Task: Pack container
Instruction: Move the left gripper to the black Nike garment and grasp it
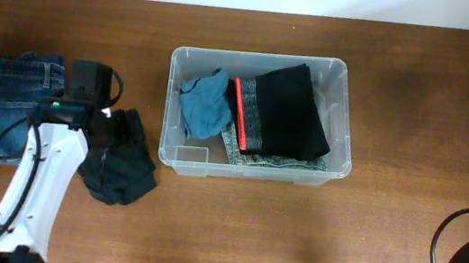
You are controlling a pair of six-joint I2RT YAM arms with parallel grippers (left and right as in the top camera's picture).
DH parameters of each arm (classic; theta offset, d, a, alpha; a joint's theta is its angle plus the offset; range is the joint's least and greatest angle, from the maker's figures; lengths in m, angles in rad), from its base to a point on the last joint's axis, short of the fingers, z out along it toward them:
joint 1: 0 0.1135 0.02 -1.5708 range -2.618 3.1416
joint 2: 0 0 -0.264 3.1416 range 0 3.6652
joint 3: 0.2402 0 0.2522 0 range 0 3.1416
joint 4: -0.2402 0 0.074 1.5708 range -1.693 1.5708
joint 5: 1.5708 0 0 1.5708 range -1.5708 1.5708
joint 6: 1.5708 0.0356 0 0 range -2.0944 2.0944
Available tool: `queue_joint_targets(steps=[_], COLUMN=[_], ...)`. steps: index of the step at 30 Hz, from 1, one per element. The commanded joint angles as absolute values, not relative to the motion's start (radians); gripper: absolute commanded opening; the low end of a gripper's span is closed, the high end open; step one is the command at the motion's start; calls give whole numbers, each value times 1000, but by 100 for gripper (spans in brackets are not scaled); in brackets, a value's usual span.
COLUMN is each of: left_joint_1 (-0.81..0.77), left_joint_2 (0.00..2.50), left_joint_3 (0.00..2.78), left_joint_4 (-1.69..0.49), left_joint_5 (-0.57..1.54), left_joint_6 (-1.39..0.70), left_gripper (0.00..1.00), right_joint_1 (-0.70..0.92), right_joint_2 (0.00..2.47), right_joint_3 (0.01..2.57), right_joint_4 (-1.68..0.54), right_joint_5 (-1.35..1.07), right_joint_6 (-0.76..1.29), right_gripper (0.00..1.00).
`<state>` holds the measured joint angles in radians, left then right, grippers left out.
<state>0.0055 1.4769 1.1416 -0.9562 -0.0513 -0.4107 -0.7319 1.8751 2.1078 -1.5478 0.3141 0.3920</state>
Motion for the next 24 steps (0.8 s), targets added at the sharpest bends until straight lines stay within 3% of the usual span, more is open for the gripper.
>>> queue_joint_targets(steps=[1, 9, 24], left_joint_1=[23, 81, 81], left_joint_2=[1500, 1505, 1655], left_joint_3=[1067, 831, 717], left_joint_4=[-905, -627, -448], left_joint_5=[-60, -56, -67], left_joint_6=[-497, -591, -591], left_gripper=[99, 99, 99], right_joint_1=[-734, -734, -734], right_joint_2=[1875, 1875, 1875], right_joint_3=[2111, 2111, 2111], right_joint_4=[-1549, -1549, -1549], right_joint_5=[326, 326, 326], right_joint_6=[397, 397, 397], right_gripper=[99, 99, 99])
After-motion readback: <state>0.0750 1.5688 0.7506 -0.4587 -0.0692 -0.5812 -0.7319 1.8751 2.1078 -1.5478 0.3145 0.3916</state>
